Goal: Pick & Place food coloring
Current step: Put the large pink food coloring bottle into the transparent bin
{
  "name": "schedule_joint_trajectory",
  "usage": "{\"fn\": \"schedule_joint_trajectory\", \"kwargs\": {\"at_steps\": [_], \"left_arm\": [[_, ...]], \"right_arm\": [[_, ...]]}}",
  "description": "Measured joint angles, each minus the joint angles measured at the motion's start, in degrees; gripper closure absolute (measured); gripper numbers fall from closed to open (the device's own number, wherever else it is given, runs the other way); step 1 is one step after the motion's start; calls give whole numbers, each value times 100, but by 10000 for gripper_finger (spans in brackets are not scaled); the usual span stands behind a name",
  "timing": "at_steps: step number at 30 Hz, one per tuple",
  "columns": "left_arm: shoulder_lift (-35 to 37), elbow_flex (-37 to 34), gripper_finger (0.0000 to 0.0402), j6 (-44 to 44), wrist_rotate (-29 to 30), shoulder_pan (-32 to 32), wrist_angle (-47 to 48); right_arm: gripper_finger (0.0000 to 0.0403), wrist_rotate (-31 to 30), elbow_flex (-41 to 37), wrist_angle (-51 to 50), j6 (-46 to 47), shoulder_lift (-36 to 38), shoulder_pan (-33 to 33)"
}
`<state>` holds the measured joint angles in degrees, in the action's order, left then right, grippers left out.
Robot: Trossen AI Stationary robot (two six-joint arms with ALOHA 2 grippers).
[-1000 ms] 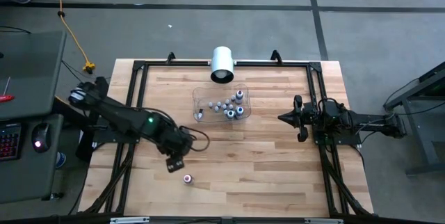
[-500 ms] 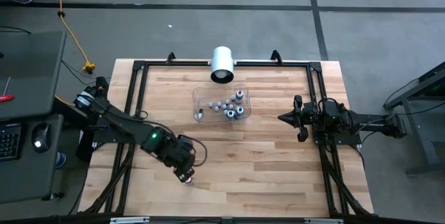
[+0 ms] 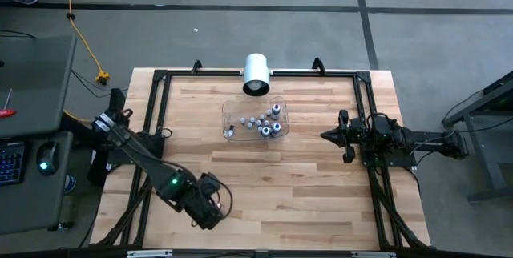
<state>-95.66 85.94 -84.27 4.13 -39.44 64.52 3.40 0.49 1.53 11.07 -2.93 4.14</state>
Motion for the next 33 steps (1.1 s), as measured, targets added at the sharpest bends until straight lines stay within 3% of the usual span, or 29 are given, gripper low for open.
{"fn": "schedule_joint_trajectory", "kwargs": {"at_steps": [5,19,33], "left_arm": [[-124,45,167,761,315,8,-62],[-493,52,167,2613,86,50,-179],[-826,45,167,3692,-23,231,-266]], "right_arm": [[402,0,0,-1,0,-1,0],[402,4,0,25,0,-14,0],[402,4,0,36,0,-39,0]]}}
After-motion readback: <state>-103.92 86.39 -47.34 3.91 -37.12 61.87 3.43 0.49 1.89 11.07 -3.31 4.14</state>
